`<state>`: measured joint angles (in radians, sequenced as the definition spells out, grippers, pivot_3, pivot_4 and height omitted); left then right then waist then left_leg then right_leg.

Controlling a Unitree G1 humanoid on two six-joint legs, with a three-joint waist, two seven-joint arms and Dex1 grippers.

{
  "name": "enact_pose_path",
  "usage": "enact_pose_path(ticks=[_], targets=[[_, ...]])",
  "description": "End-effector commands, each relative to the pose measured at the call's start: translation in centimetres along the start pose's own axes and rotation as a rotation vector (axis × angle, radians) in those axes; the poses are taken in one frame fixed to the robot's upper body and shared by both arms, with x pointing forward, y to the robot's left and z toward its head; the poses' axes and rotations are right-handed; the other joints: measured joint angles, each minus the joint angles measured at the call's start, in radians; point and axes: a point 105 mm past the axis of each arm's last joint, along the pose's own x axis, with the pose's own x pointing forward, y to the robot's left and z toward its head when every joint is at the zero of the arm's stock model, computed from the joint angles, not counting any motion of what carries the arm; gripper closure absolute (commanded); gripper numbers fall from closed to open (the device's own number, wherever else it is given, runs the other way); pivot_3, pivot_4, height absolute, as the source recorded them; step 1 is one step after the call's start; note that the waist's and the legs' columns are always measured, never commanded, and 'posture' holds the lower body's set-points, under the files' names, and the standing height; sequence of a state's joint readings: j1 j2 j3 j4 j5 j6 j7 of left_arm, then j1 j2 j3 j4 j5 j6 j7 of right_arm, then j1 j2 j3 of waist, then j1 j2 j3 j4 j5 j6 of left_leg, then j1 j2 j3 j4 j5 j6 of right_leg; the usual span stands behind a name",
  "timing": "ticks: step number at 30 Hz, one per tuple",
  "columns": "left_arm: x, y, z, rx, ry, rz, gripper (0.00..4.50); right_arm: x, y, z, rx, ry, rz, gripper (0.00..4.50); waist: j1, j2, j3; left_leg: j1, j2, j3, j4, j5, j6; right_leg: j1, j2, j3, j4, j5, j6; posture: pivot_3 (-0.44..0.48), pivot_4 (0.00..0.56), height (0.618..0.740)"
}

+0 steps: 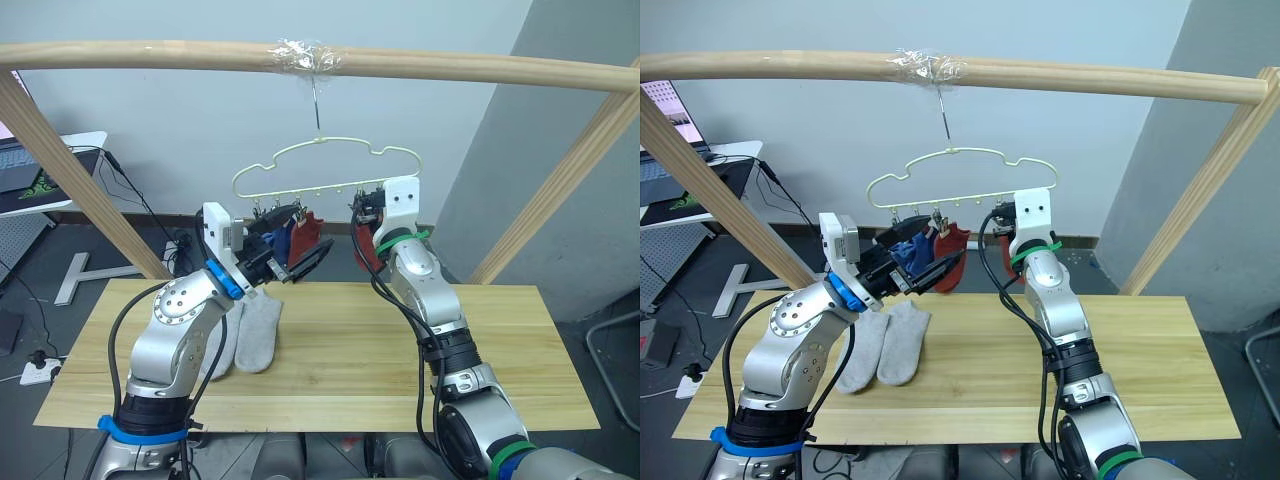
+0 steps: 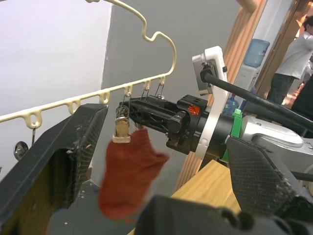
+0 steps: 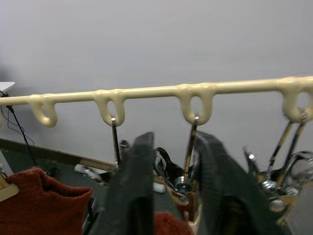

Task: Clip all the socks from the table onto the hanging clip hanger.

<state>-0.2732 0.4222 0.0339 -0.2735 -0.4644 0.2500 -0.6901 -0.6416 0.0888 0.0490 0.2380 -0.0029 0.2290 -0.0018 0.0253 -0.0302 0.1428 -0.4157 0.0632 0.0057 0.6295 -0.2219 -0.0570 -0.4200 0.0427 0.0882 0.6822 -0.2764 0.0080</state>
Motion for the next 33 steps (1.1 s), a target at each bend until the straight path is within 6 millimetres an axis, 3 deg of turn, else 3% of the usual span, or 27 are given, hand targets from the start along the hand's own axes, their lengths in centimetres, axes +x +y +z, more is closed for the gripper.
enact_pose_path(ticks=[1,10,17,22,26,29,33], targets=[[0.3,-0.8,1.5,0.044,-0.052,-0.031,0.00,0.3,0.0,1.5,0.031,-0.053,-0.001,4.44,0.000,0.000,0.000,0.000,0.000,0.000,0.000,0.000,0.000,0.000,0.000,0.000,0.000,0.000,0.000,0.203,0.145,0.740],[-0.2,-0.2,0.2,0.050,0.008,0.006,0.00,0.3,0.1,1.4,0.063,-0.039,0.035,4.49,0.000,0.000,0.000,0.000,0.000,0.000,0.000,0.000,0.000,0.000,0.000,0.000,0.000,0.000,0.000,0.206,0.146,0.740],[-6.1,4.1,-10.6,0.035,0.486,0.354,0.00,-0.9,-0.2,2.7,0.190,0.063,0.195,4.49,0.000,0.000,0.000,0.001,0.000,0.000,0.000,0.000,0.000,0.000,0.000,0.000,0.000,0.000,0.000,0.184,0.137,0.740],[-9.2,4.8,-15.7,0.054,0.707,0.428,0.00,-2.2,-0.5,3.2,0.175,0.115,0.244,4.49,0.001,0.000,0.000,0.000,0.000,0.000,0.000,0.000,0.000,0.000,-0.001,-0.001,0.000,0.000,0.000,0.171,0.124,0.740],[-10.6,5.7,-17.7,0.053,0.786,0.512,0.00,-2.9,-0.9,3.1,0.171,0.133,0.222,4.49,0.001,0.000,0.000,0.000,0.000,0.000,0.000,0.000,0.000,-0.001,-0.001,-0.001,0.000,0.000,0.000,0.172,0.123,0.740],[-11.3,4.2,-19.7,-0.068,0.860,0.485,0.00,-3.2,-0.9,3.0,0.185,0.139,0.213,4.49,0.001,0.000,0.000,-0.001,0.000,0.000,0.000,0.000,0.000,0.000,-0.001,-0.001,0.000,0.000,0.000,0.180,0.124,0.740],[-12.4,3.0,-21.0,-0.140,0.928,0.459,0.00,-3.3,-0.8,2.9,0.190,0.145,0.215,4.49,0.001,-0.001,-0.001,0.000,0.000,0.000,0.000,0.000,0.000,0.000,-0.001,-0.003,0.000,0.000,0.000,0.195,0.130,0.740]])
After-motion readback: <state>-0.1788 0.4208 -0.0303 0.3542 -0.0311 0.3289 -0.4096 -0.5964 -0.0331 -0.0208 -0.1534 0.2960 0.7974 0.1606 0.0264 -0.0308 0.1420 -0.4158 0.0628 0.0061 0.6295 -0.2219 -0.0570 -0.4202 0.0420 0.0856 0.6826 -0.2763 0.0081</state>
